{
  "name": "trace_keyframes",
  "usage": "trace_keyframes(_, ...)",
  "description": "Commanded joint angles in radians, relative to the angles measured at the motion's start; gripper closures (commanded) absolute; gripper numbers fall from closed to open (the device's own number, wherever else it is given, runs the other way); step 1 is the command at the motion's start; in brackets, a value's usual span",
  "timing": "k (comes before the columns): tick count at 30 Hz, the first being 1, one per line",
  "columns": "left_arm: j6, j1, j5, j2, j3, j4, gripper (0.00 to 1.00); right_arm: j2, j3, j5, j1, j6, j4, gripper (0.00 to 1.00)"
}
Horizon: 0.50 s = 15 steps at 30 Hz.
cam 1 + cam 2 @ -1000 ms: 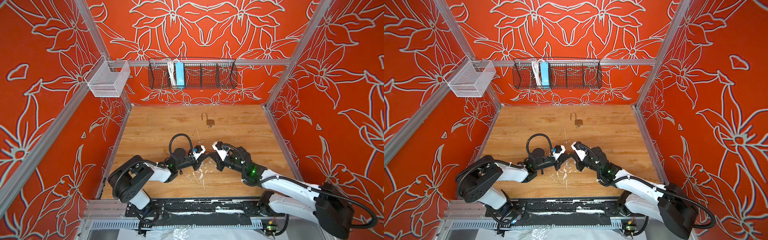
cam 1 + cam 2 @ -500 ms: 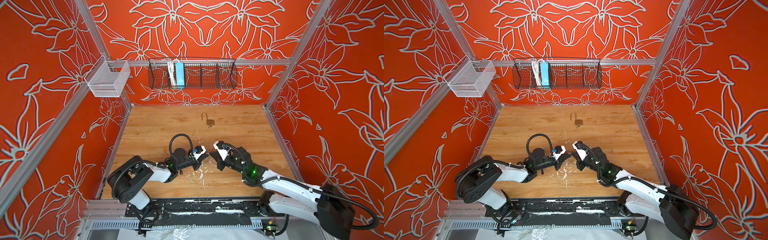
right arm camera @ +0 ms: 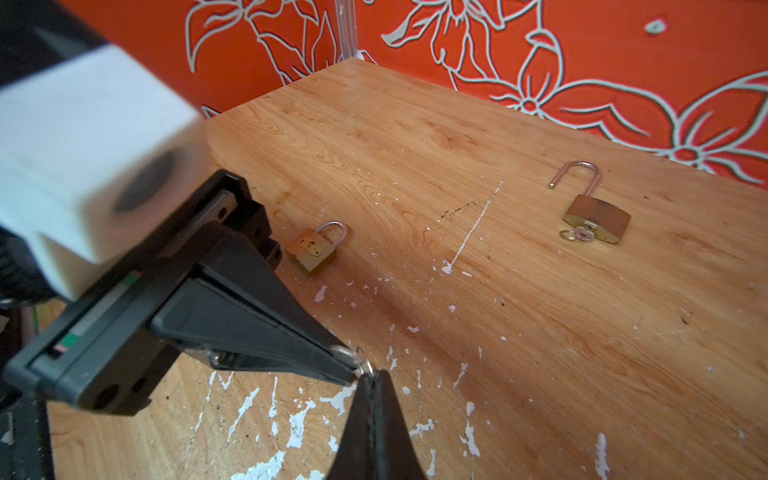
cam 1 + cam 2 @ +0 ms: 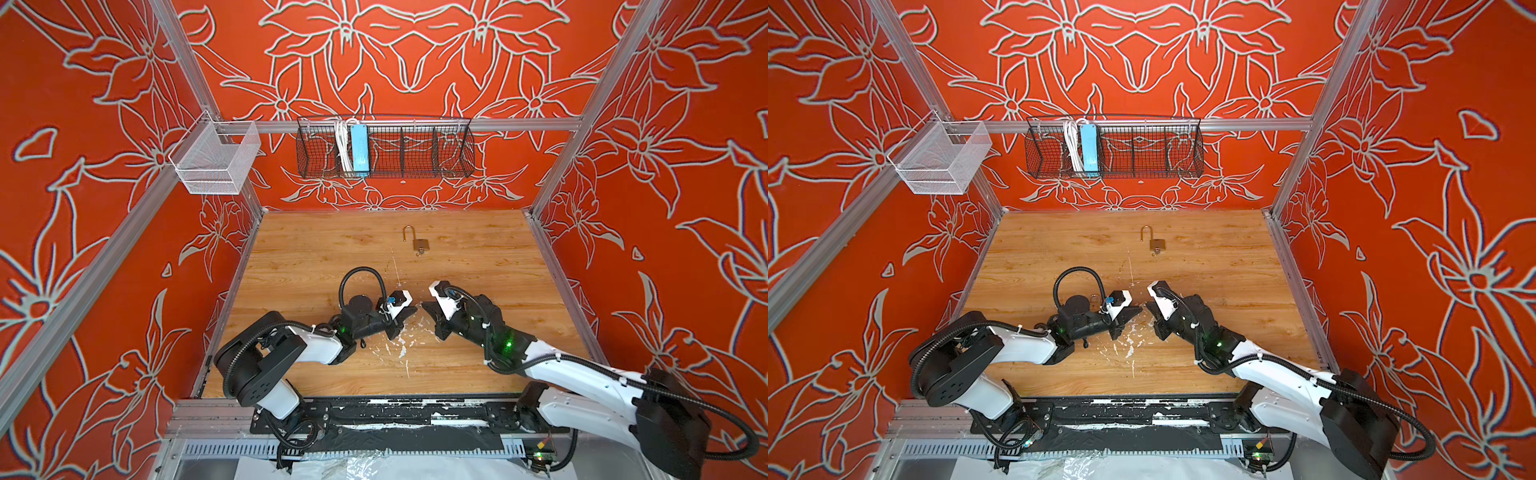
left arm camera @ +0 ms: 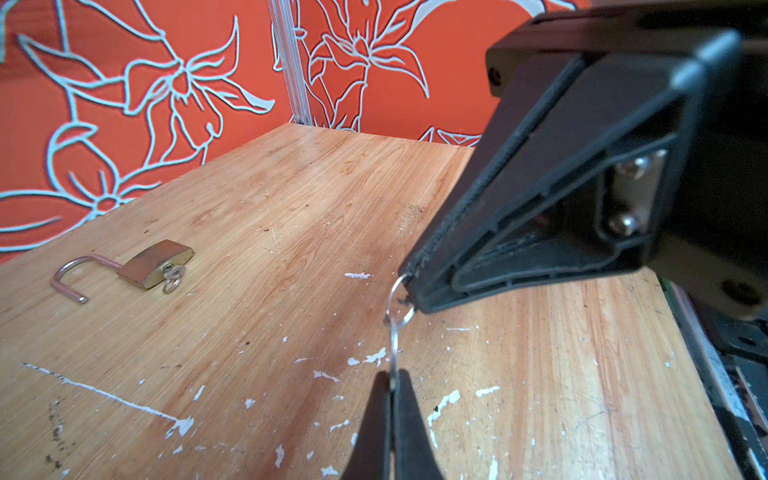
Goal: Unlock with the key
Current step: 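Close the left gripper on the key held by the right gripper, then open the right gripper and draw it back while the left holds the key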
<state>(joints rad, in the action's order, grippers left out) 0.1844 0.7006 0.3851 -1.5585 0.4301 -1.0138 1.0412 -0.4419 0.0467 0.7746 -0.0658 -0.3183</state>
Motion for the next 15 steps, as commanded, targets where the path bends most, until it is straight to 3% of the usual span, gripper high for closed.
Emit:
trace_keyframes(1,0.023,0.002,0.020,0.028,-0.005,0.029,1.00,-0.016,-0.014,-0.166,-0.030,-0.018,0.018,1.00)
trace_keyframes(10,0.033,0.002,0.022,0.037,-0.005,0.043,1.00,-0.026,-0.011,-0.178,-0.034,-0.020,0.021,1.00)
trace_keyframes(11,0.035,0.002,0.021,0.037,-0.004,0.048,1.00,-0.027,-0.009,-0.186,-0.034,-0.021,0.021,0.97)
trace_keyframes(13,0.051,0.002,0.011,0.046,0.002,0.072,1.00,-0.040,-0.002,-0.193,-0.036,-0.025,0.016,0.75)
trace_keyframes(15,0.083,0.006,-0.022,0.063,0.008,0.122,1.00,-0.059,0.009,-0.201,-0.035,-0.031,0.006,0.60)
